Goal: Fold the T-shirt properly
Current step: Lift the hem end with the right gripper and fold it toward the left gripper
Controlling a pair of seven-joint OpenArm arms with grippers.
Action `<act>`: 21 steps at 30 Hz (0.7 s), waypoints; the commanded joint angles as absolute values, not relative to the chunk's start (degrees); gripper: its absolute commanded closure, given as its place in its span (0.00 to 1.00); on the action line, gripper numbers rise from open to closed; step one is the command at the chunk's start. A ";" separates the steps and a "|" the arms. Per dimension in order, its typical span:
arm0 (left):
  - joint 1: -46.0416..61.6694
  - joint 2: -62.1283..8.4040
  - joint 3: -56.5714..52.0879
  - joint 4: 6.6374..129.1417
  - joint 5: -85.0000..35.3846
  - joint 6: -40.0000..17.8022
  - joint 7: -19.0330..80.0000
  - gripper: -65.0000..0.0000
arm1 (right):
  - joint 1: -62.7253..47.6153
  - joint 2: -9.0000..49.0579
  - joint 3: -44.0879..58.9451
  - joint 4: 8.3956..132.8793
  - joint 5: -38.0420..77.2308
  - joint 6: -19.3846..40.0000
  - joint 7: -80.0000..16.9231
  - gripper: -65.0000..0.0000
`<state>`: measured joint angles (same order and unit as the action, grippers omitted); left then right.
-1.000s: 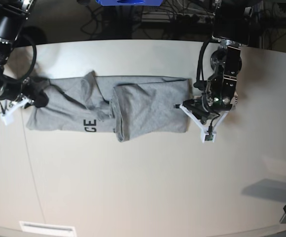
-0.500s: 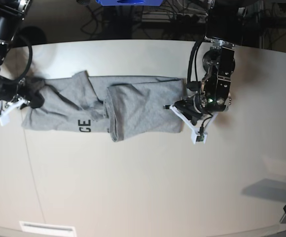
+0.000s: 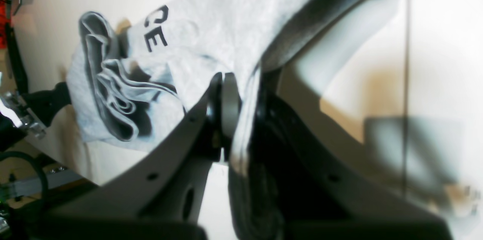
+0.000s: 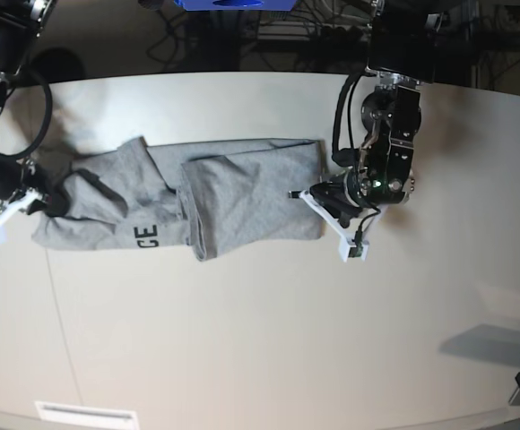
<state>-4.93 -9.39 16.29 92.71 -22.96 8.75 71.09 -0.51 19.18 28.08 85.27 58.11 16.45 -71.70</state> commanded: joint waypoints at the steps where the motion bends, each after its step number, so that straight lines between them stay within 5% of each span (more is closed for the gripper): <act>1: -5.05 -9.36 16.57 92.53 -23.60 8.31 73.27 1.00 | 0.04 20.18 28.35 86.73 59.38 16.75 -71.69 1.00; 21: -8.40 -6.46 21.58 92.44 -23.60 8.31 75.21 1.00 | -0.22 14.11 28.26 96.04 59.47 16.75 -76.26 1.00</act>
